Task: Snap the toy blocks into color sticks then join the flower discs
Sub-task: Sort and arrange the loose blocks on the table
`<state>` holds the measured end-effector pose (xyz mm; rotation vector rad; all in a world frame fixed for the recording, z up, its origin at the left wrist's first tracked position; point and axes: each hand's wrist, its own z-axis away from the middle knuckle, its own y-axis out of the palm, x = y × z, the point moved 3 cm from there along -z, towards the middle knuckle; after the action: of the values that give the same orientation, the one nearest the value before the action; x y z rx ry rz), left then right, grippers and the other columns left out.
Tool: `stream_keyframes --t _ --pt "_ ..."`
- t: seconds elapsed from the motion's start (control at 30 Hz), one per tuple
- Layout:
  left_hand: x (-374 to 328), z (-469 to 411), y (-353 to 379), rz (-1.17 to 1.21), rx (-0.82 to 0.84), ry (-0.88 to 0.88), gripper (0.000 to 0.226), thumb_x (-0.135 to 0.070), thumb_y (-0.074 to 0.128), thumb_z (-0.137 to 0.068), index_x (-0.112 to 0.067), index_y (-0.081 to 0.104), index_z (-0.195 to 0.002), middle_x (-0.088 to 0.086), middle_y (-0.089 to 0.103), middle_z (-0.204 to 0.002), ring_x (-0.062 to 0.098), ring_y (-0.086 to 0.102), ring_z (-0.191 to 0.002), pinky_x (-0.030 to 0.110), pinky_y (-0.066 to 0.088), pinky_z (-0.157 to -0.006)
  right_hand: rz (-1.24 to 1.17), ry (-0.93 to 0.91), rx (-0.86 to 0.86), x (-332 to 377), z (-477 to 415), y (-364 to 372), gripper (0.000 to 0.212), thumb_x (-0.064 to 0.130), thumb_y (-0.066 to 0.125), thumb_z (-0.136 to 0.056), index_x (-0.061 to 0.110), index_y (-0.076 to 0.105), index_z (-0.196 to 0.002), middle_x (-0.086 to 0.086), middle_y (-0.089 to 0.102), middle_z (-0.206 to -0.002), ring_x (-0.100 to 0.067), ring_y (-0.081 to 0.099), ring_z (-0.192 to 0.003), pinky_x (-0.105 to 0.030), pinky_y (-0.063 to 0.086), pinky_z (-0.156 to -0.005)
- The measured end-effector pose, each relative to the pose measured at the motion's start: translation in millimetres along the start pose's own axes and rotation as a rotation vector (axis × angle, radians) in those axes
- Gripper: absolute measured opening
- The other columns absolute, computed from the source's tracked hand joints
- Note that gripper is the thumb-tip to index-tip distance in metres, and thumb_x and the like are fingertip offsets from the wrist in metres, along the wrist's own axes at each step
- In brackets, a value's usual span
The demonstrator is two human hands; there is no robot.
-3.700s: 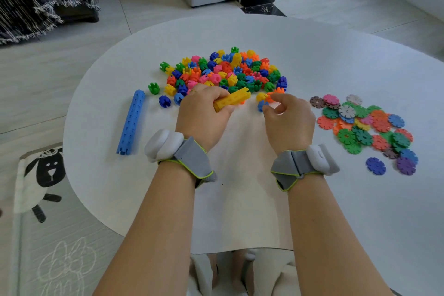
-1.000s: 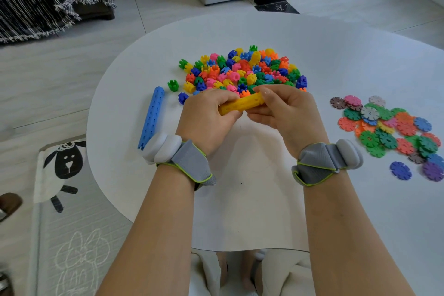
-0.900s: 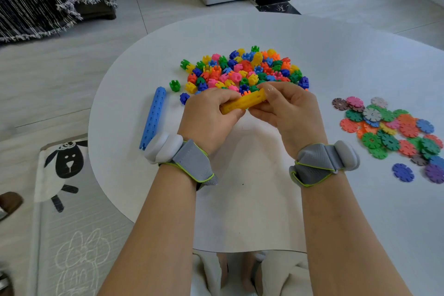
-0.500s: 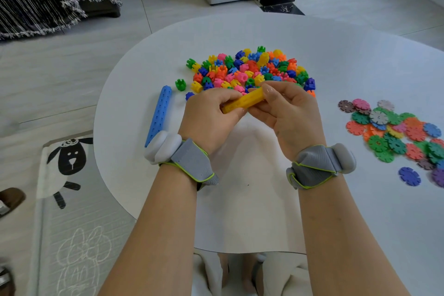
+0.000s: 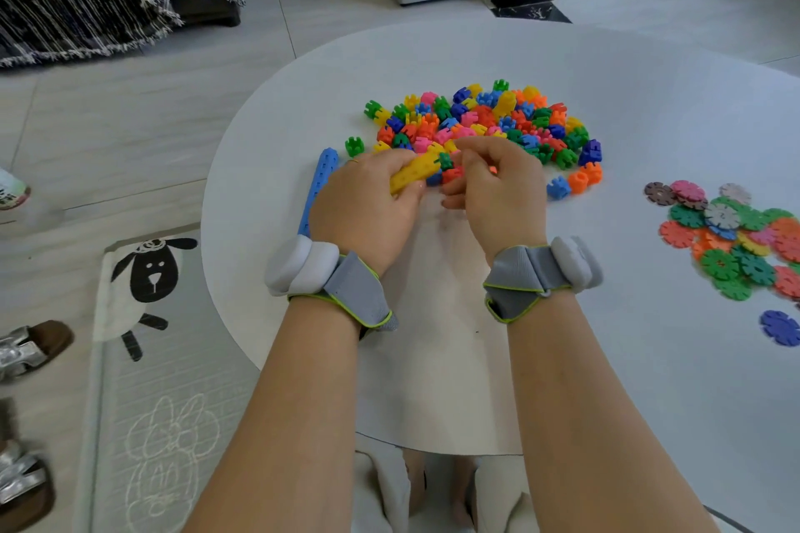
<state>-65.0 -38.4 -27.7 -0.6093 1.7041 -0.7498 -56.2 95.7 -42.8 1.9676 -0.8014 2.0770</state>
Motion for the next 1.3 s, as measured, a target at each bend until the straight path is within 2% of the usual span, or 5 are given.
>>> stream_keyframes --t 0.13,0.5,0.83,1.13,1.3 --pt "16 -2 -12 -0.100 -0.092 -0.046 0.029 -0.032 0.057 -0.088 -0.029 0.063 -0.117 0.007 0.063 -0.110 0.029 0.052 -0.102 0.031 0.037 -0.078 0.384 -0.229 -0.010 12 -4 12 0.022 0.017 0.058 -0.089 0.021 0.070 -0.108 0.001 0.065 -0.107 -0.008 0.055 -0.088 -0.010 0.035 -0.073" --pt "38 -8 -22 -0.148 -0.141 -0.141 0.027 -0.032 0.056 -0.088 -0.035 0.064 -0.114 0.001 0.057 -0.112 0.027 0.047 -0.102 0.033 0.036 -0.079 0.722 -0.236 -0.051 17 -5 59 0.029 0.034 0.063 -0.083 0.032 0.068 -0.112 0.004 0.048 -0.124 -0.028 0.033 -0.119 -0.033 0.021 -0.095" --pt "46 -14 -27 -0.106 -0.136 -0.163 0.024 -0.034 0.056 -0.088 -0.035 0.065 -0.110 0.002 0.057 -0.110 0.027 0.048 -0.101 0.031 0.036 -0.079 0.862 -0.136 0.029 7 -21 75 0.022 0.037 0.061 -0.078 0.025 0.070 -0.094 -0.001 0.039 -0.130 -0.032 0.029 -0.124 -0.048 0.035 -0.099" --pt "45 -14 -25 -0.088 -0.136 -0.133 0.023 -0.038 0.057 -0.089 -0.035 0.066 -0.110 0.000 0.058 -0.109 0.025 0.048 -0.096 0.029 0.034 -0.074 0.490 -0.331 -0.077 31 -13 58 0.027 0.029 0.060 -0.086 0.015 0.068 -0.107 -0.004 0.066 -0.093 -0.024 0.057 -0.094 -0.021 0.028 -0.075" --pt "36 -10 -21 -0.058 -0.101 -0.083 0.027 -0.033 0.059 -0.087 -0.032 0.065 -0.113 0.002 0.060 -0.110 0.027 0.050 -0.099 0.032 0.038 -0.079 0.232 -0.171 -0.030 29 0 43 0.029 0.023 0.054 -0.093 0.019 0.066 -0.119 -0.001 0.071 -0.106 -0.013 0.062 -0.094 -0.026 0.046 -0.088"
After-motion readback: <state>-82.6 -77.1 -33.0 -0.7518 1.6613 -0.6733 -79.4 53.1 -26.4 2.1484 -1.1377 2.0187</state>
